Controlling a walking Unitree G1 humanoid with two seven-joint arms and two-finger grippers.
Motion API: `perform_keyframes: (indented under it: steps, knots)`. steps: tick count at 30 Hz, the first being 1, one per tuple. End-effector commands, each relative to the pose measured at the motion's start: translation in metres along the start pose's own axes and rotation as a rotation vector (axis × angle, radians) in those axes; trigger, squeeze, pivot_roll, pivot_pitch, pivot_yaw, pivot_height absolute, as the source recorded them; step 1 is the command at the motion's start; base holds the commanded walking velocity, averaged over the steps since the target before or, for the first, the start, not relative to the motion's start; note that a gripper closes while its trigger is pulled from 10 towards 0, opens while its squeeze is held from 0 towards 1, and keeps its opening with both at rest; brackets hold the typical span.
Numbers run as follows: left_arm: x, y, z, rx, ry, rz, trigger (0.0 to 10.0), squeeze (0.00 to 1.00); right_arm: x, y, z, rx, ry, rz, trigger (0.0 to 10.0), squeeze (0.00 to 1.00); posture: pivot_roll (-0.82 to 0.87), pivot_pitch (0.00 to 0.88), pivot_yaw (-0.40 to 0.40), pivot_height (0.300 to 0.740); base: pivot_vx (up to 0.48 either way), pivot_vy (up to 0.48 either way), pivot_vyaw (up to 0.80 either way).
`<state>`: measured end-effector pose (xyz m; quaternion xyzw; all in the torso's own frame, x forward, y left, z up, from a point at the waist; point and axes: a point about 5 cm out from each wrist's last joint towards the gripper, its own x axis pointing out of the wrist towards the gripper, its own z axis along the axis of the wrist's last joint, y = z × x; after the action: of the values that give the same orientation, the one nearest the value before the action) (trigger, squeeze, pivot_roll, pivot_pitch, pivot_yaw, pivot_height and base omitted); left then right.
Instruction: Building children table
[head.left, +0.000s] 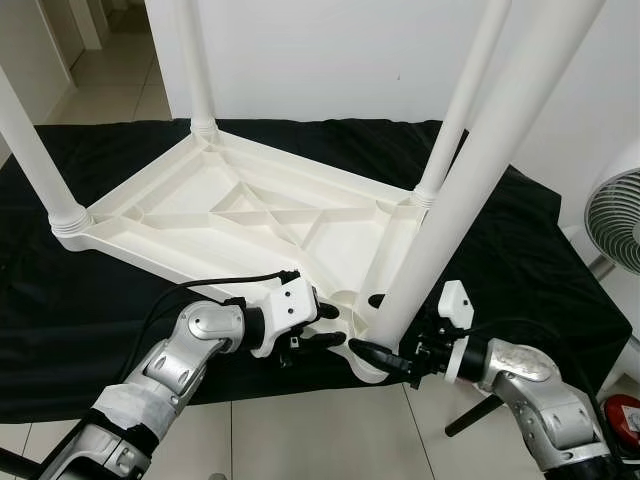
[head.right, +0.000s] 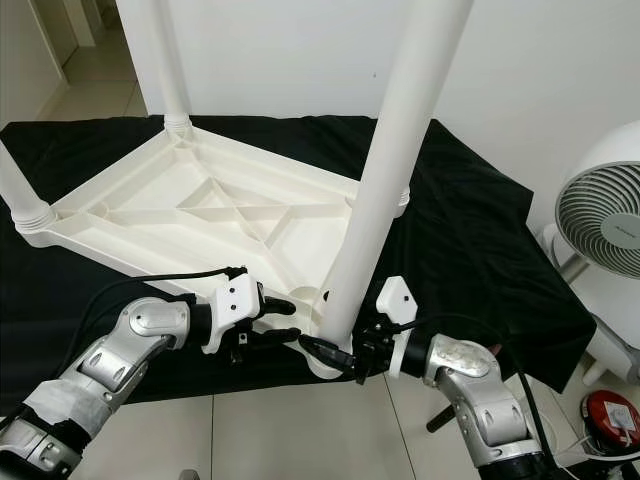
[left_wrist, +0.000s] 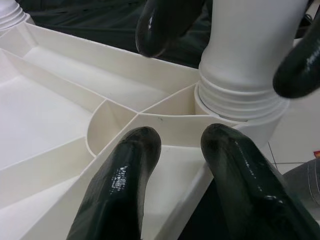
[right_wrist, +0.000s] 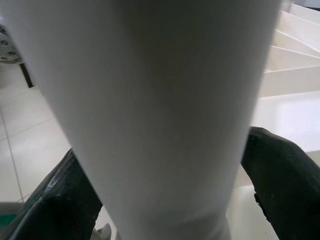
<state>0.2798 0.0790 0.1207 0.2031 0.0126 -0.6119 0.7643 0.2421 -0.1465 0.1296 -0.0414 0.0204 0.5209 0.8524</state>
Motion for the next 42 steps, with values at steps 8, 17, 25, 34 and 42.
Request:
perform_keyframes:
  steps: [8, 17, 25, 34, 42]
  knots:
    - [0.016, 0.021, 0.007, 0.020, -0.041, 0.192, 10.0, 0.00, 0.009, -0.024, -0.007, 0.002, -0.042, -0.217, 10.0, 0.00, -0.08, 0.000, -0.047, 0.740, 0.000, 0.000, 0.00]
    - [0.027, 0.029, 0.015, 0.028, -0.074, 0.220, 10.0, 0.00, -0.002, -0.044, -0.005, 0.004, -0.056, -0.361, 10.0, 0.00, -0.09, 0.000, -0.050, 0.740, 0.000, 0.000, 0.00]
    - [0.036, 0.034, 0.030, 0.029, -0.143, 0.238, 10.0, 0.00, -0.012, -0.057, -0.006, 0.016, -0.074, -0.506, 10.0, 0.00, -0.11, 0.000, -0.045, 0.740, 0.000, 0.000, 0.00]
    - [0.023, 0.024, 0.043, -0.110, -0.275, 0.287, 10.0, 0.00, -0.001, -0.057, -0.008, 0.027, -0.100, -0.612, 10.0, 0.00, -0.10, 0.000, -0.040, 0.740, 0.000, 0.000, 0.00]
    - [0.014, 0.008, 0.038, -0.182, -0.295, 0.318, 10.0, 0.00, 0.016, -0.052, -0.009, -0.033, -0.093, -0.506, 10.0, 0.00, -0.08, 0.000, -0.050, 0.740, 0.000, 0.000, 0.00]
